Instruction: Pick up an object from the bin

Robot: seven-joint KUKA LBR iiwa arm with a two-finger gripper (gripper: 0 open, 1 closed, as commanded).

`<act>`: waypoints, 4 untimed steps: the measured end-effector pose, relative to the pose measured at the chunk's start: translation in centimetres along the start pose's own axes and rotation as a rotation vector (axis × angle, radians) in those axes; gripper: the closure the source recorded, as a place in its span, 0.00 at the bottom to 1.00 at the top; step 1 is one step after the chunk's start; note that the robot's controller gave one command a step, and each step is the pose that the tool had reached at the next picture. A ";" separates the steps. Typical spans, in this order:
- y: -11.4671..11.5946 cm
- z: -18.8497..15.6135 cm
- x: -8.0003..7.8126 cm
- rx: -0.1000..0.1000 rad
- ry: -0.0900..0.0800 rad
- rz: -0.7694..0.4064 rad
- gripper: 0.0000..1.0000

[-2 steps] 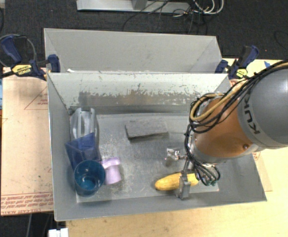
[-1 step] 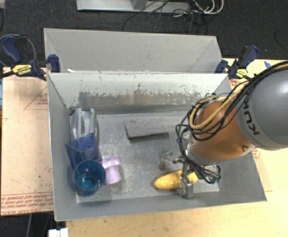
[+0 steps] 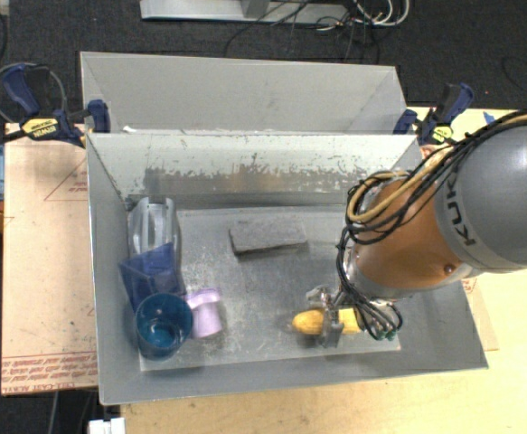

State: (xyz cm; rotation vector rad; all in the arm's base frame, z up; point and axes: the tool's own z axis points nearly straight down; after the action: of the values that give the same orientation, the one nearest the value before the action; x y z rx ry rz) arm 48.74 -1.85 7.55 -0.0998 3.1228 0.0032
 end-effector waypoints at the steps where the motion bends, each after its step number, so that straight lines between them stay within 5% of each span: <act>1: 0.0 0.0 0.0 0.000 0.000 -0.001 1.00; 4: 0.1 -7.4 0.1 -0.002 0.009 -0.003 1.00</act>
Offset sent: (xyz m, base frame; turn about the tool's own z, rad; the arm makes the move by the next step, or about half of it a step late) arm 0.0001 0.0000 0.0457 -0.0004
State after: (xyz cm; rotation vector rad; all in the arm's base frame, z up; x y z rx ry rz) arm 48.54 -1.75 14.97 -0.1049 3.1317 0.0057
